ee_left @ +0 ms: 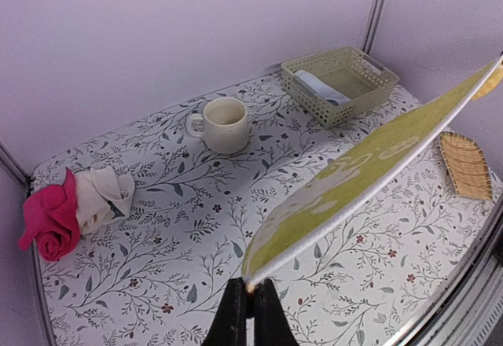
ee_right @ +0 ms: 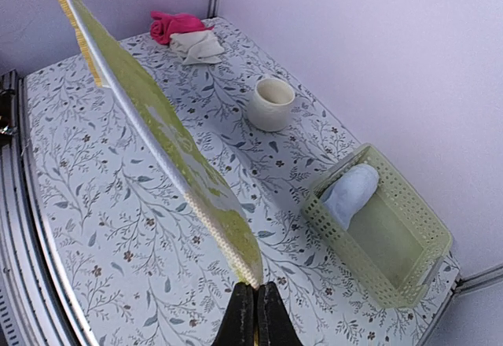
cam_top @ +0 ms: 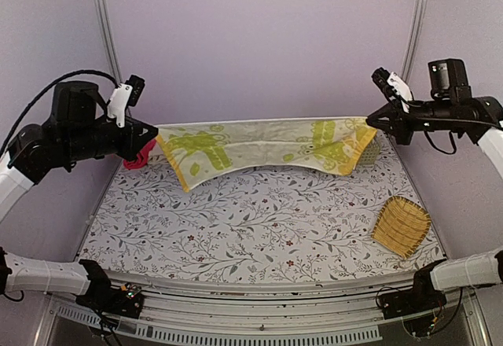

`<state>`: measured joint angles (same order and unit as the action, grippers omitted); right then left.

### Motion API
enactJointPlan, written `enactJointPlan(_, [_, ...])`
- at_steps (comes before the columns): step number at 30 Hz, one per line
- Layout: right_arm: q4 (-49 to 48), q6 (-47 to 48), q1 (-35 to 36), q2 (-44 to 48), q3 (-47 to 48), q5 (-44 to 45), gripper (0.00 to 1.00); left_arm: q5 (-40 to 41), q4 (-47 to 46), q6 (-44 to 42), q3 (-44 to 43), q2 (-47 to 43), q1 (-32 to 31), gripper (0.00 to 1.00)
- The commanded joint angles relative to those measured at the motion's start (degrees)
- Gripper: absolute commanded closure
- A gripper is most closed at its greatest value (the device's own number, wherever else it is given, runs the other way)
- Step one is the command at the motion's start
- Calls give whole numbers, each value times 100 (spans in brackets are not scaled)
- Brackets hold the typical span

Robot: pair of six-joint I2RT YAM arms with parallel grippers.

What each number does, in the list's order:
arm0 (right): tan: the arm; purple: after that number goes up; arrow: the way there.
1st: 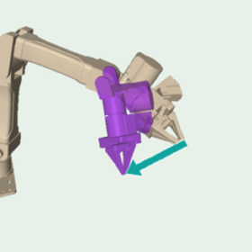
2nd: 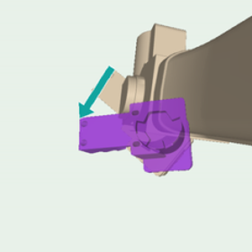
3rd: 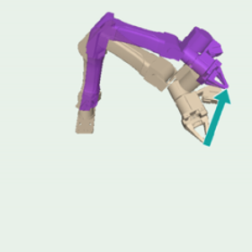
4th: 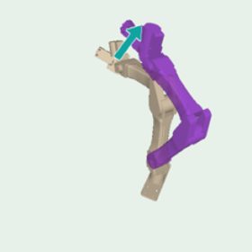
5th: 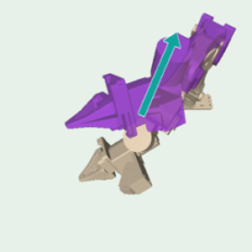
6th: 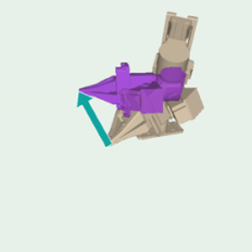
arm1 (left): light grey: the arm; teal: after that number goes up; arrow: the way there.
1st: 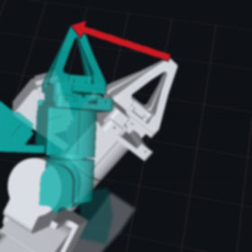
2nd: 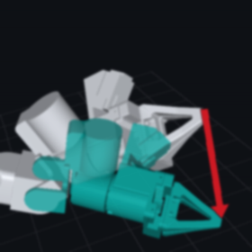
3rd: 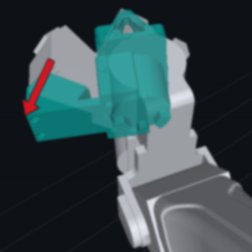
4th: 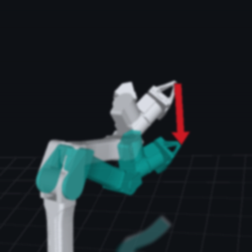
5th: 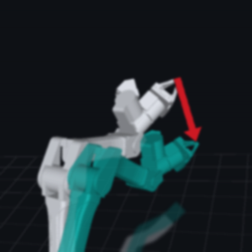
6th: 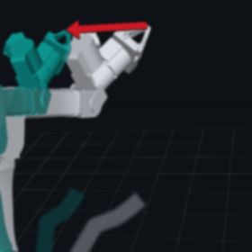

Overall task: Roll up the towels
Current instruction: Flatten out the towel at the center of the board.

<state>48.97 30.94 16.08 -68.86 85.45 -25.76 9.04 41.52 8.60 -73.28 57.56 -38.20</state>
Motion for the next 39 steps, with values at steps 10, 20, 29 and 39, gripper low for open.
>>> enactJointPlan(10, [-10, 734, -52, 986, -2364, -718, 98, -149, 131, 701, 1511, -337, -862, 100])
enactJointPlan(20, [-1939, 111, -52, -2622, -1342, 930, 98, -80, -1009, 56, 767, 3151, 935, 88])
enactJointPlan(29, [-1911, -537, -52, -2836, -655, 1108, 39, 264, -634, 228, -299, 3993, 849, 52])
enactJointPlan(39, [-1144, 455, 198, -1361, -2463, 607, 42, -1431, -923, 782, 1554, 2779, 574, 69])
